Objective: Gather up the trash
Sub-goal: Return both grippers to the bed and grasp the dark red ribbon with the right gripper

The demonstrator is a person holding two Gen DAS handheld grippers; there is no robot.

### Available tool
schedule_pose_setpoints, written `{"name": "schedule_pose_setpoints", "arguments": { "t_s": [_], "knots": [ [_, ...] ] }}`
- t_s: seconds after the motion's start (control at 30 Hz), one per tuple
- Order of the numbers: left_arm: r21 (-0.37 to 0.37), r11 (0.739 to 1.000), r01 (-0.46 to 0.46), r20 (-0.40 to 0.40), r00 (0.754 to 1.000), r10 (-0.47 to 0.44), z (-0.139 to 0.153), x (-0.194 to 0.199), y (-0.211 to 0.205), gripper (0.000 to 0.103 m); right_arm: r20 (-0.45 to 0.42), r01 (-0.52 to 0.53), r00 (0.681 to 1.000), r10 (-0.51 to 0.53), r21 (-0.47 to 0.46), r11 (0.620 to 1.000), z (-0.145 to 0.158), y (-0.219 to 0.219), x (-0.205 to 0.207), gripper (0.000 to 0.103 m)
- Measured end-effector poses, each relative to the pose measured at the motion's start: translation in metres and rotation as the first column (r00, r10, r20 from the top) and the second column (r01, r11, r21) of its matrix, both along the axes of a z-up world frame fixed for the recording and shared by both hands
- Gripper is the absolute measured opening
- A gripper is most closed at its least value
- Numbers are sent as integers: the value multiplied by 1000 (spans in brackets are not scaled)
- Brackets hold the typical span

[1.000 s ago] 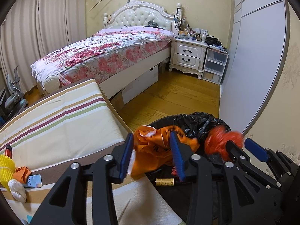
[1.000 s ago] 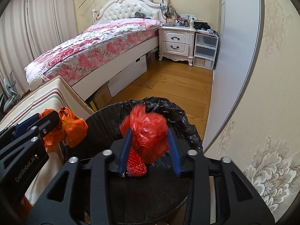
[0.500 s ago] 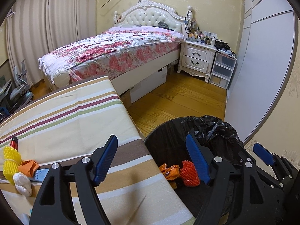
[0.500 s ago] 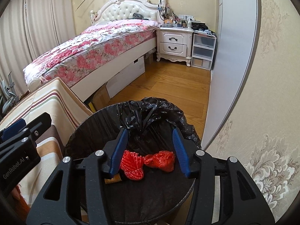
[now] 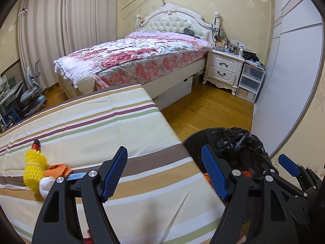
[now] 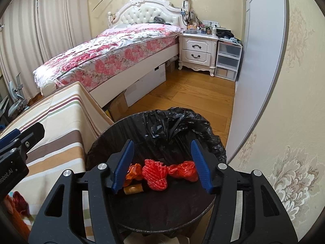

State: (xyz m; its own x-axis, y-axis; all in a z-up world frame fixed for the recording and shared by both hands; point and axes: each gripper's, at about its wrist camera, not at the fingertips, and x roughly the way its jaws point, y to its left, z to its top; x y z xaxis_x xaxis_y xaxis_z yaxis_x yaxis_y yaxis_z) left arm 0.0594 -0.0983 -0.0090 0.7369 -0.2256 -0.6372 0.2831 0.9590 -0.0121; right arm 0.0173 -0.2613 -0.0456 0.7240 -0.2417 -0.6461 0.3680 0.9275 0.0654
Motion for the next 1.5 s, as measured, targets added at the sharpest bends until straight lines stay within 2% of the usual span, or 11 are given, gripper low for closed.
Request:
{"name": "schedule_pose_setpoints", "arguments": {
  "t_s": [0.27,0.5,0.8,1.07,1.13,1.2,1.33,1.5],
  "knots": [
    [4,996,-90,6,996,90,6,-17,52,73,4,-100,995,100,11,995,8,37,-6,57],
    [18,983,-184,2,983,184,6,-34,100,73,6,-208,978,208,9,978,13,78,-13,57],
    [25,954,-298,-7,955,298,2,-59,157,73,-8,-359,933,358,-2,934,16,137,-29,57],
    [23,920,-392,-17,920,392,-3,-86,202,73,-19,-478,878,478,-12,878,17,185,-42,58],
    [23,913,-408,-22,912,409,-5,-91,211,73,-26,-505,863,505,-22,863,16,198,-44,60],
    [22,907,-420,-30,907,421,-7,-94,216,73,-32,-528,849,527,-14,849,13,207,-44,68],
    [19,898,-440,-45,896,441,-14,-102,228,74,-57,-562,825,562,9,827,6,222,-42,69],
    [18,892,-453,-68,889,453,-20,-104,235,74,-86,-577,813,576,17,817,-2,234,-36,70]
  ]
}}
